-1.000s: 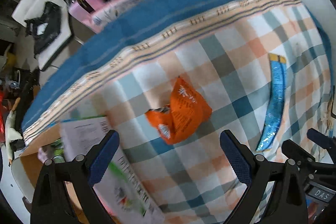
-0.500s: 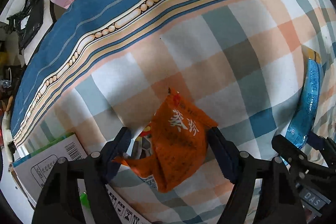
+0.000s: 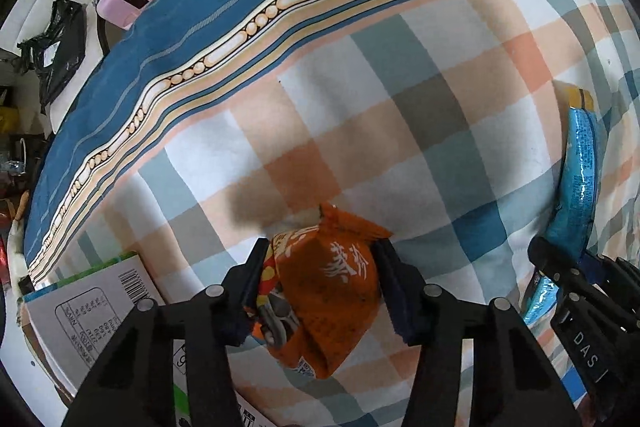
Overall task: Organize soft objects
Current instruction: 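Grasp the orange chip bag with the left tool while the right grasps the blue stick, then lower the orange bag and blue stick into the box and open both tools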
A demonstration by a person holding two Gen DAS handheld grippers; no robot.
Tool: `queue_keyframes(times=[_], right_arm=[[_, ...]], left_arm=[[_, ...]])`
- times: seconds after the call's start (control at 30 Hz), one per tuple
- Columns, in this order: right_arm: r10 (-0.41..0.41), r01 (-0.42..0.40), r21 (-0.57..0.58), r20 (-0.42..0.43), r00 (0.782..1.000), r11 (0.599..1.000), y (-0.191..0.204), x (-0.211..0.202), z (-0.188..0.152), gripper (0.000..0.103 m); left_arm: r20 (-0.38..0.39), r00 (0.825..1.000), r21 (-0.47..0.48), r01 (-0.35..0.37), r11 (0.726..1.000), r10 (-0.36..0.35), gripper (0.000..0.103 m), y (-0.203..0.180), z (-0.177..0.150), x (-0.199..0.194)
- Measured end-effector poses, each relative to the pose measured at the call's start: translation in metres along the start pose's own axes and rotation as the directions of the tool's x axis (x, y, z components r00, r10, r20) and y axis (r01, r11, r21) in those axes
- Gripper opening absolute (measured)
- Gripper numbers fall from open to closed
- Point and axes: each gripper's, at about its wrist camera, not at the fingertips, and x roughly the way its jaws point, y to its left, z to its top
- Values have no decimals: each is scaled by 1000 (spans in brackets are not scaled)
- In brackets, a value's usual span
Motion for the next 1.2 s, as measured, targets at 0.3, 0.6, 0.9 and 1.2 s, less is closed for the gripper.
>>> queue_keyframes(times=[0.3, 0.6, 0.9, 1.2], right_arm=[[14, -12, -40, 46, 999, 999, 15, -29, -14, 17], [95, -87, -81, 91, 991, 993, 21, -86, -36, 15], [187, -159, -179, 152, 971, 971, 39, -151, -91, 15], [287, -213, -337, 188, 939, 917, 103, -222, -157, 15]], left_arm=[[67, 997, -21, 40, 999, -38, 48, -3, -21, -33], [159, 979, -45, 133, 990, -125, 48, -6, -49, -92], [271, 938, -105, 250, 962, -215, 48, 38, -99, -146], [394, 892, -166, 309, 937, -224, 48, 109, -177, -207]])
